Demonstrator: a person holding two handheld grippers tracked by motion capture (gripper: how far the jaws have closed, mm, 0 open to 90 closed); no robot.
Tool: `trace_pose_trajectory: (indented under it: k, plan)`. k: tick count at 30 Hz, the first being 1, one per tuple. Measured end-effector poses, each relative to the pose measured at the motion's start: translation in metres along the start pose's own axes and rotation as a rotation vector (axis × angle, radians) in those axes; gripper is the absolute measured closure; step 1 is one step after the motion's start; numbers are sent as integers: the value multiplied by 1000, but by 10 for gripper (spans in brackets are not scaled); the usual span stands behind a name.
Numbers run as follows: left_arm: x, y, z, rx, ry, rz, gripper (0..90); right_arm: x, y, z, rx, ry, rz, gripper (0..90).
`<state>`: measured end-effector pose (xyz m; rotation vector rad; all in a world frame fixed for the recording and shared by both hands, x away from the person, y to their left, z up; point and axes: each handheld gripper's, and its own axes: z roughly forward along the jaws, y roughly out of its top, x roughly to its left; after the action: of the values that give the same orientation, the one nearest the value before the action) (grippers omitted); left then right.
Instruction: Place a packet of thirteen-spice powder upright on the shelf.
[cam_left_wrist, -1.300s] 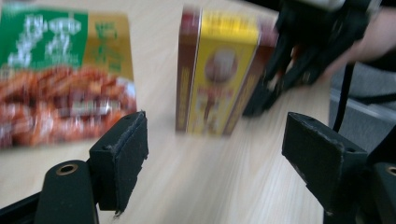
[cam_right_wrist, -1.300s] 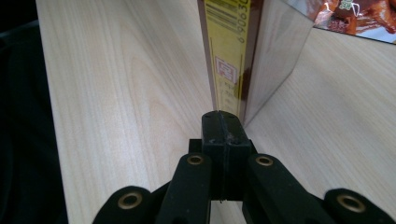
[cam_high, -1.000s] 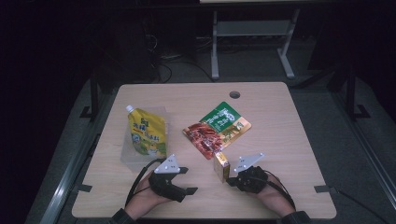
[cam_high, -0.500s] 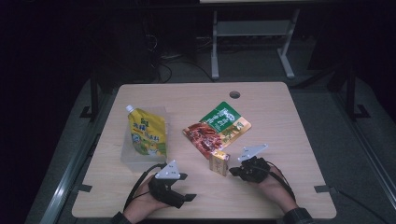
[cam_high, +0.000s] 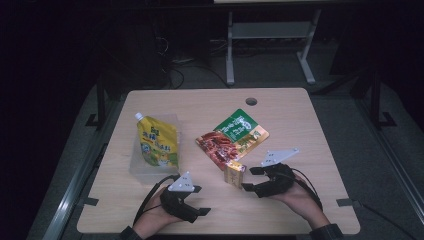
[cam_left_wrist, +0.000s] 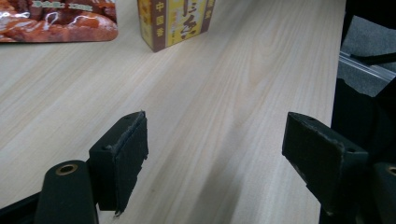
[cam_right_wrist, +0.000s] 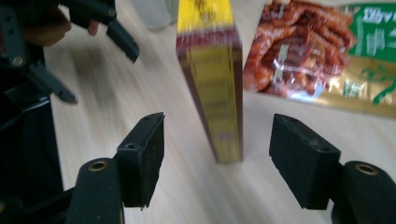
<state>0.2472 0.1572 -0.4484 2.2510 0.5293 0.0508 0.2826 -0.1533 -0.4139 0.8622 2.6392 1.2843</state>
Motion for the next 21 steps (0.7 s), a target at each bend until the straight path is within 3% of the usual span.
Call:
trace_pose_trajectory:
  k: [5,12,18,21]
  plan:
    - [-5,0,3,-1,-9,4,217,1,14,7,-17,-5,-26,361]
    - [-13,3,9,1,-22,46,217,3,22,16,-9,-5,-57,408]
    - [-21,4,16,-1,-39,71,217,2,26,18,-12,-18,-61,487]
    - [-23,5,18,-11,-47,76,216,2,27,19,-15,-16,-62,586]
